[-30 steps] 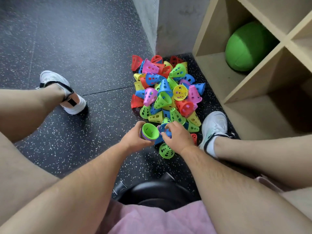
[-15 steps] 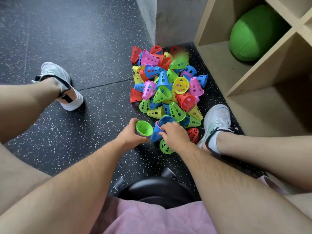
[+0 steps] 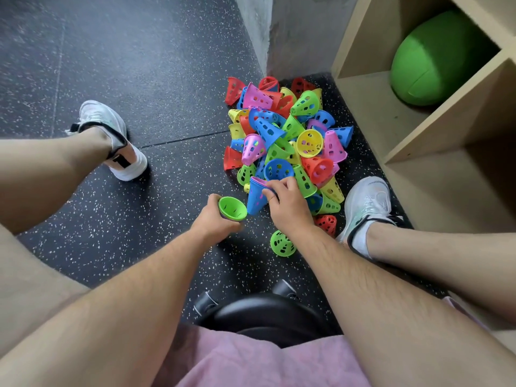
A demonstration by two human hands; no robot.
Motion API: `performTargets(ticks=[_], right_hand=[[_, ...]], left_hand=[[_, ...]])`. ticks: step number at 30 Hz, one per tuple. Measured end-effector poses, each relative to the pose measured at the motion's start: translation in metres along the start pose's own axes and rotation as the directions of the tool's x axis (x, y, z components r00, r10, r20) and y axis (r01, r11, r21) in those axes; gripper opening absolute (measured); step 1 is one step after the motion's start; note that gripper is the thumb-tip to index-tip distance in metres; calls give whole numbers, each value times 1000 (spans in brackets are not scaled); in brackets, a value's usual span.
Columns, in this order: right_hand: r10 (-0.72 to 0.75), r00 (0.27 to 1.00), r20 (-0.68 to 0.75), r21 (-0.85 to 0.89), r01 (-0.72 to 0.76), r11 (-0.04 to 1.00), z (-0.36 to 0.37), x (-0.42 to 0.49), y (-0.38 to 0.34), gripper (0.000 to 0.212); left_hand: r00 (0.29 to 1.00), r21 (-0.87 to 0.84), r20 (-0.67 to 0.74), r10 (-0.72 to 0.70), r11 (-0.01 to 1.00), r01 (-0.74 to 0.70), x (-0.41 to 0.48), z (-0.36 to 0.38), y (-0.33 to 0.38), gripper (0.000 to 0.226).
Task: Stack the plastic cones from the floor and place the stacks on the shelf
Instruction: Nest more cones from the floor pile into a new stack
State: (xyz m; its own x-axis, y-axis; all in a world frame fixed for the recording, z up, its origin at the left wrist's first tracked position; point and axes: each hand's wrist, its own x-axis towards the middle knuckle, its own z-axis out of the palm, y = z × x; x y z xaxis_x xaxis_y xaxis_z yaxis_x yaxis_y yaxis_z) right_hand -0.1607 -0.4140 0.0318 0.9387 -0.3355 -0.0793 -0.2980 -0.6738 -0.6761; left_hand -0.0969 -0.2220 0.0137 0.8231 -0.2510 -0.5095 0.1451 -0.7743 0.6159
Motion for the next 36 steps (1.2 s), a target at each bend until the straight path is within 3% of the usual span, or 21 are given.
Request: performTargets(ticks=[5, 10, 14, 22, 28, 31, 36], right_hand=[[9, 1000, -15, 31, -9, 999, 2, 3, -6, 27], [-107, 991, 82, 0, 107, 994, 9, 0, -10, 26], [-113, 981, 156, 1, 114, 993, 13, -5, -5, 34], [-151, 984, 96, -91, 160, 983, -2, -18, 19, 25], [-103, 945, 310, -320, 206, 925, -21, -43, 46, 41], [-4, 899, 437, -406, 201, 891, -28, -50, 54, 48], [53, 856, 514, -467, 227, 855, -19, -49, 53, 53]], left_hand=[[1000, 1, 10, -6, 1000, 6, 1, 2, -1, 67], [999, -71, 3, 46, 996, -46, 5, 7, 5, 64], [996, -182, 4, 91, 979, -89, 10, 11, 13, 70], [994, -198, 65, 91, 977, -77, 12, 18, 16, 74], [981, -152, 175, 81, 987, -55, 4, 13, 16, 79], [969, -143, 235, 79, 989, -46, 1, 15, 14, 85], [952, -151, 292, 90, 987, -47, -2, 18, 12, 84]])
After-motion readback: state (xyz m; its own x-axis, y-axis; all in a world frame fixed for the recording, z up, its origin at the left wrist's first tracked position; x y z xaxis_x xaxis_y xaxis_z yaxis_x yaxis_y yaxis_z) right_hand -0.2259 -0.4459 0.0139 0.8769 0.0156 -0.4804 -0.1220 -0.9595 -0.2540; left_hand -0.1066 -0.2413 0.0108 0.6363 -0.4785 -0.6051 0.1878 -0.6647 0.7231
